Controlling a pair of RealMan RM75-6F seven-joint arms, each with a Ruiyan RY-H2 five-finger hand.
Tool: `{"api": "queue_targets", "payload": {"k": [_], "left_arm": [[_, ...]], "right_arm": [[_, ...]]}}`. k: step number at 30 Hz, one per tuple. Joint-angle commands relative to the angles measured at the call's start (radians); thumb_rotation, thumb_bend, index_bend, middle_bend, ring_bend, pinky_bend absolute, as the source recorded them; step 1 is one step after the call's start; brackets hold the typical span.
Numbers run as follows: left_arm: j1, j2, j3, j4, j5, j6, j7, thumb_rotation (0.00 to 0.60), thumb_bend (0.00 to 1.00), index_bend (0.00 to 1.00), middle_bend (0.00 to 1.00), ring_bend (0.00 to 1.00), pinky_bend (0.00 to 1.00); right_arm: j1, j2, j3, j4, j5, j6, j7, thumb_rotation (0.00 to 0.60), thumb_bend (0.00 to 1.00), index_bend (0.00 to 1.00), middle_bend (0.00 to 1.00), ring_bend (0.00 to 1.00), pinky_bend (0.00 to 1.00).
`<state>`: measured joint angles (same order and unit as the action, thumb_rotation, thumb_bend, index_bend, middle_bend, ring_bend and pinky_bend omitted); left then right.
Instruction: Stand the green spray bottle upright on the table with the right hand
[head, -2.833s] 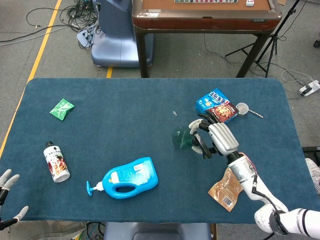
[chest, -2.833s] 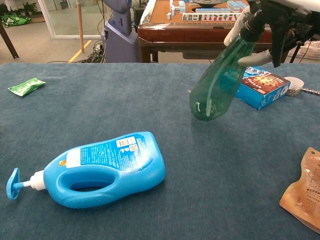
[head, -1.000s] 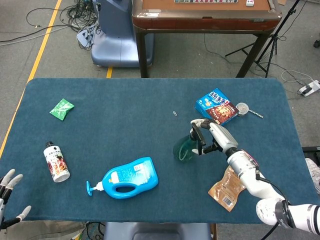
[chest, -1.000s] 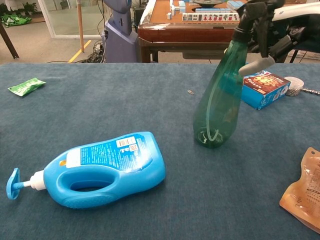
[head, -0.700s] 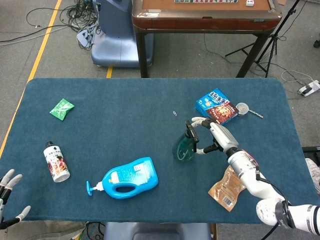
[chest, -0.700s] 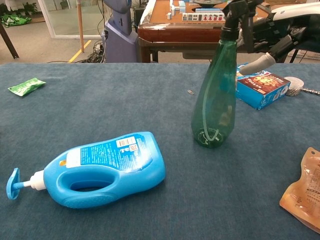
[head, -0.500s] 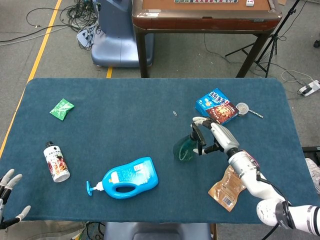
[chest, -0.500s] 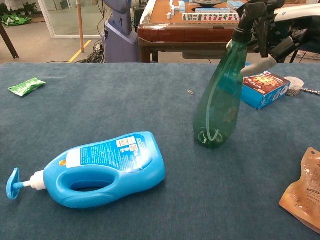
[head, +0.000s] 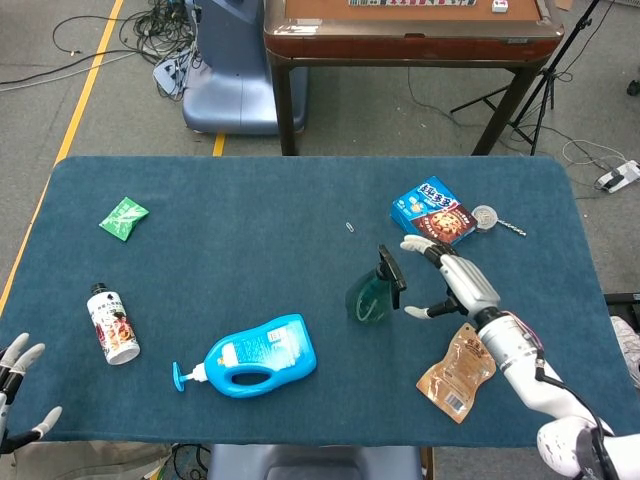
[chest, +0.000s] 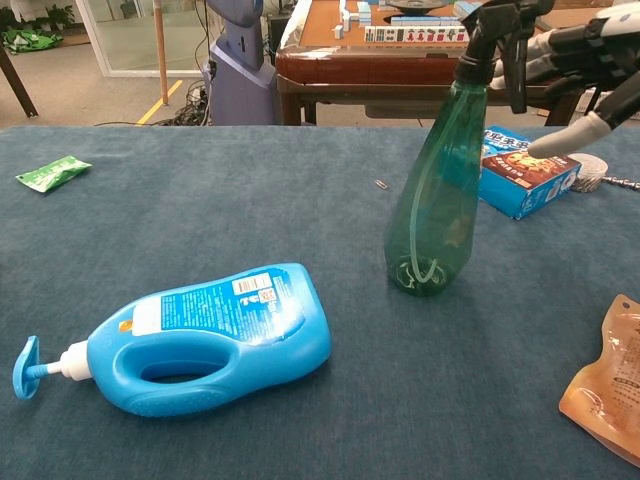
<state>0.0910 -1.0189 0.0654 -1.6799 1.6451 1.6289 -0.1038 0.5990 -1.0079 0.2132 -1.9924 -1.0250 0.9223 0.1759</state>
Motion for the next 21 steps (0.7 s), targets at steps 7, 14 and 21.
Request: {"api": "queue_targets", "payload": {"k": [7, 14, 21], "left_arm": [[-0.014, 0.005, -0.011, -0.009, 0.004, -0.002, 0.007, 0.600, 0.26, 0.11, 0.00, 0.00, 0.00], [-0.025, 0.011, -0.018, -0.014, 0.001, -0.010, 0.007, 0.600, 0.26, 0.11, 0.00, 0.00, 0.00], [-0.032, 0.014, -0.026, -0.019, -0.002, -0.010, 0.007, 0.600, 0.26, 0.11, 0.00, 0.00, 0.00]], "right_arm": [[-0.144, 0.077, -0.063, -0.034, -0.159, 0.183, -0.044, 0.600, 0.14, 0.17, 0.16, 0.00, 0.00], [-0.292, 0.055, -0.138, 0.010, -0.296, 0.431, -0.211, 0.600, 0.19, 0.21, 0.20, 0.04, 0.00], [-0.410, 0.049, -0.193, 0.050, -0.391, 0.569, -0.207, 0.600, 0.20, 0.24, 0.21, 0.04, 0.00]]}}
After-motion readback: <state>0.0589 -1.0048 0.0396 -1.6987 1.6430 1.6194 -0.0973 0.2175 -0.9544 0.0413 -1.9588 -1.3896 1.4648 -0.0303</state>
